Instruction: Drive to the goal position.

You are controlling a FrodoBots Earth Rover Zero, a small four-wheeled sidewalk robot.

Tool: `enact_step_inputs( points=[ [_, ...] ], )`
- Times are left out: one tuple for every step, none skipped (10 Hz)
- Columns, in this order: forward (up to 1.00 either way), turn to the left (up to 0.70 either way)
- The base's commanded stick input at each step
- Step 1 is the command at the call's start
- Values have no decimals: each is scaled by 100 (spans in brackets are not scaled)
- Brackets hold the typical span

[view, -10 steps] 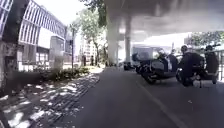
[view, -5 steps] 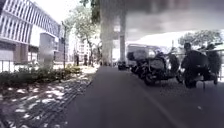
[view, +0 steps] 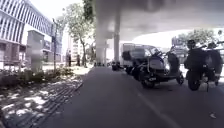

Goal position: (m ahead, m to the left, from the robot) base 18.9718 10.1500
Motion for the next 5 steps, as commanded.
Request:
enact_step_inputs(
  points=[
    [70,0],
    [70,0],
    [70,0],
    [70,0],
    [70,0]
  ],
)
